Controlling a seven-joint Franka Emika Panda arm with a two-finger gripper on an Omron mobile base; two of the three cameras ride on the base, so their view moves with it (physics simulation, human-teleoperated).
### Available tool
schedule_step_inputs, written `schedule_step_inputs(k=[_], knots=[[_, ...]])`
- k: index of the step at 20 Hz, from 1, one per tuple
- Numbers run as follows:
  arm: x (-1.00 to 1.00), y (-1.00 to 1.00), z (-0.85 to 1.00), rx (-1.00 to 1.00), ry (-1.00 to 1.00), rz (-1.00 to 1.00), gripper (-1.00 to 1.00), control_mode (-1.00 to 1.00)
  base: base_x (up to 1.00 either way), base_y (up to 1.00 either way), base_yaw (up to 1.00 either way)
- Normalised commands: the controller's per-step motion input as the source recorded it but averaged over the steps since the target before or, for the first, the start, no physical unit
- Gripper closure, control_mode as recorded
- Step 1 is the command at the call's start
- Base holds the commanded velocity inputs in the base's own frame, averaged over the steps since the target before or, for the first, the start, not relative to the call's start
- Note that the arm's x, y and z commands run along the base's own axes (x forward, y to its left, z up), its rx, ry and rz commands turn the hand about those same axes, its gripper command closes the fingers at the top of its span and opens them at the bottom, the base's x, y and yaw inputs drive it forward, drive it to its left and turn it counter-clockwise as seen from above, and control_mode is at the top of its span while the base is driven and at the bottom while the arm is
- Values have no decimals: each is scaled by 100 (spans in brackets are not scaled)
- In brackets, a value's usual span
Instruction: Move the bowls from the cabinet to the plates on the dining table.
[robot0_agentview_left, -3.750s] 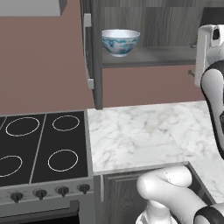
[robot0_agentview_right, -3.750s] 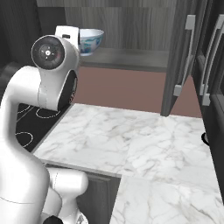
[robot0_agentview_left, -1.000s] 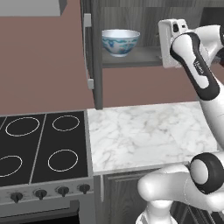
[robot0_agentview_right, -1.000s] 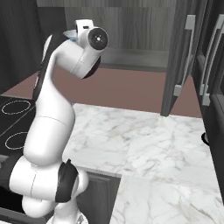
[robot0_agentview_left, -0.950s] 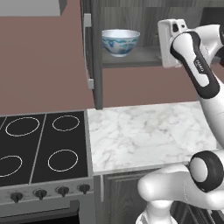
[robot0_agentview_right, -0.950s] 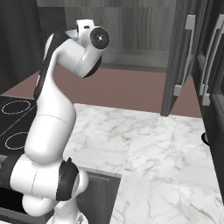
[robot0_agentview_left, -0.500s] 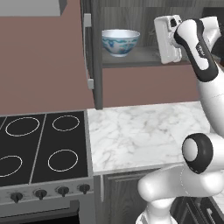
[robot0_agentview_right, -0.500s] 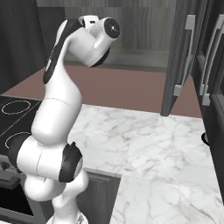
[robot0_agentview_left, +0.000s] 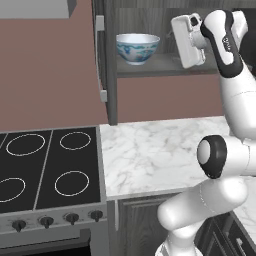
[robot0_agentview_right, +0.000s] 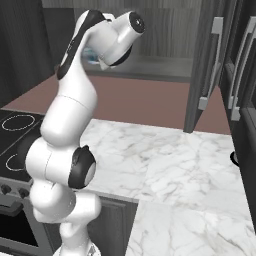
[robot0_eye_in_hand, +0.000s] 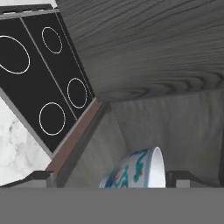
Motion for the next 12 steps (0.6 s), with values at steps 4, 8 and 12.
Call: schedule_step_inputs(k=[4, 8, 12], knots=[[12, 26, -5, -3, 0, 4, -100, -100, 0, 0, 0], [8, 32, -17, -6, 0, 0, -100, -100, 0, 0, 0], [1, 33, -32, -15, 0, 0, -100, -100, 0, 0, 0]])
